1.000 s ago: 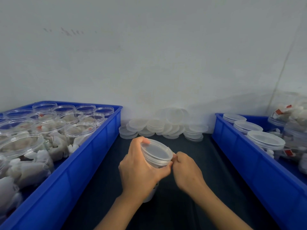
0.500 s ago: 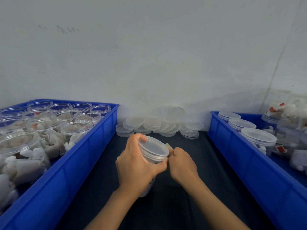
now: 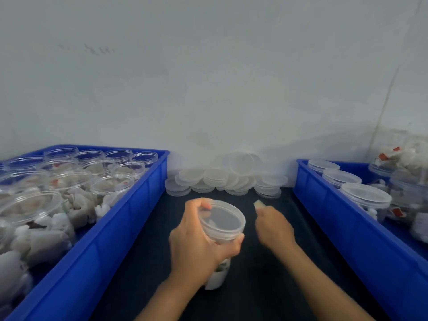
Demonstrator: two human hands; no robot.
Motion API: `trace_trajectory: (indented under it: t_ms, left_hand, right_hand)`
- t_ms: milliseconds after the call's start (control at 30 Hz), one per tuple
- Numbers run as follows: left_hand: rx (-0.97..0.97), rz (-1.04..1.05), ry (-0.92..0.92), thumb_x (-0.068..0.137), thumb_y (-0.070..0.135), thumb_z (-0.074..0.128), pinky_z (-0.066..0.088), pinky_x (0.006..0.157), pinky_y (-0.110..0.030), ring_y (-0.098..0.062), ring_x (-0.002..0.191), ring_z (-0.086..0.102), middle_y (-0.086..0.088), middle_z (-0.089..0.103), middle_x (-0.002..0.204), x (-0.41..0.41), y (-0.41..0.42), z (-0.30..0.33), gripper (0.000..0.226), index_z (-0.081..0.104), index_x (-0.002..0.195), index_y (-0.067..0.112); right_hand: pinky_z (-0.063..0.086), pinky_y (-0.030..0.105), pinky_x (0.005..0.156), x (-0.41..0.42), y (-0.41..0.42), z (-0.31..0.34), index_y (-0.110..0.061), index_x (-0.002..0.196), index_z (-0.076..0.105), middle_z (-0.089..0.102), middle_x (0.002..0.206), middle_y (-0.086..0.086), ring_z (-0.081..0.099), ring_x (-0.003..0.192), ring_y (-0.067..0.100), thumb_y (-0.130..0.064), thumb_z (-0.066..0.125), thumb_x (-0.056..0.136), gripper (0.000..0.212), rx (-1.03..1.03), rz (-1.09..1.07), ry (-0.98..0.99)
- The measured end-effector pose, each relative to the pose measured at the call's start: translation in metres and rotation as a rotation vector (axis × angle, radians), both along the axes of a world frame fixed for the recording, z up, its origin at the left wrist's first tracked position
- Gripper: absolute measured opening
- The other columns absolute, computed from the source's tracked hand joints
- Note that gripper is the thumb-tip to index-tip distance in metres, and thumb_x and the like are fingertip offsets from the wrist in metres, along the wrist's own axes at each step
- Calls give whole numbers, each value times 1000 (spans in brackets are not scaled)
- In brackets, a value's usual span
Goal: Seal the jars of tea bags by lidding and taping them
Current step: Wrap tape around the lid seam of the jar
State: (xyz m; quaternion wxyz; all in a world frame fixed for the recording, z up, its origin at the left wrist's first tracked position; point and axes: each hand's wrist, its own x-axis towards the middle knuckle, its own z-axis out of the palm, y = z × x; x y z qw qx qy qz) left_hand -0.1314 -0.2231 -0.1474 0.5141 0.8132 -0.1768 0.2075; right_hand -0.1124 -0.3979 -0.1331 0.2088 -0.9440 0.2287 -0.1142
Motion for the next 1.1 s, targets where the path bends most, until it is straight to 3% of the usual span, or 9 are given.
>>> trace_trajectory:
  t_ms: [67, 167, 333, 533, 733, 867, 967, 1033, 1100]
  left_hand:
    - [-2, 5, 8, 44, 58, 80, 44, 78, -28, -7, 91, 55, 25, 53, 98, 8, -3, 2, 75, 40, 105, 41]
    - [-46, 9, 28, 44, 61, 77, 46, 81, -32, -9, 94, 57, 24, 53, 99, 17, 0, 0, 75, 40, 106, 42]
    - [-62, -2, 34, 43, 64, 76, 50, 85, -37, -9, 97, 57, 25, 54, 100, 20, 1, 0, 74, 40, 105, 44]
    - [-83, -11, 29, 38, 73, 68, 51, 82, -37, -7, 95, 58, 28, 54, 100, 21, 2, -1, 76, 38, 103, 47]
    - [-213, -70, 49, 37, 69, 75, 44, 70, -18, 13, 93, 55, 35, 55, 101, 24, 2, -8, 80, 35, 104, 54]
    - [-386, -108, 95, 38, 61, 81, 48, 80, -21, 9, 94, 59, 27, 60, 103, 30, 5, -9, 85, 35, 109, 49]
    - [-466, -116, 138, 37, 58, 90, 48, 78, -18, 7, 95, 59, 15, 56, 109, 34, 9, -9, 88, 38, 106, 42]
    - [-503, -126, 151, 39, 51, 87, 49, 75, -18, 6, 95, 59, 12, 54, 111, 35, 10, -9, 83, 39, 106, 39]
    - [-517, -148, 150, 42, 43, 82, 51, 73, -16, 9, 93, 60, 11, 55, 110, 36, 9, -8, 80, 39, 109, 34]
  right_hand:
    - [42, 30, 66, -4, 7, -15, -15, 91, 53, 54, 79, -1, 54, 75, 15, -17, 38, 99, 17, -59, 32, -31]
    - [33, 24, 60, -7, 14, -28, -19, 81, 49, 48, 71, -8, 45, 62, 4, -34, 33, 103, 31, -55, 102, -147]
    - [39, 29, 61, -1, 20, -26, -24, 69, 40, 51, 70, -6, 49, 65, 11, -34, 30, 103, 37, -87, 123, -237]
    - [25, 26, 52, -7, 27, -39, -23, 63, 35, 52, 68, -7, 44, 62, 10, -38, 37, 97, 38, -230, 184, -247]
    - [27, 26, 68, -6, 27, -49, -21, 77, 43, 66, 85, -2, 50, 70, 14, -42, 32, 97, 31, -371, 252, -130]
    - [32, 29, 74, -2, 29, -55, -20, 82, 48, 68, 92, 2, 61, 85, 20, -47, 36, 96, 32, -407, 239, -101]
    - [34, 33, 89, -2, 29, -60, -17, 104, 59, 62, 113, 3, 54, 104, 21, -50, 30, 99, 44, -450, 206, -85]
    - [33, 34, 96, -4, 28, -59, -18, 120, 51, 51, 124, 1, 45, 113, 20, -50, 26, 100, 45, -475, 212, -90]
    - [34, 30, 96, -7, 27, -51, -22, 122, 45, 46, 125, -4, 43, 113, 16, -44, 31, 101, 34, -304, 276, -218]
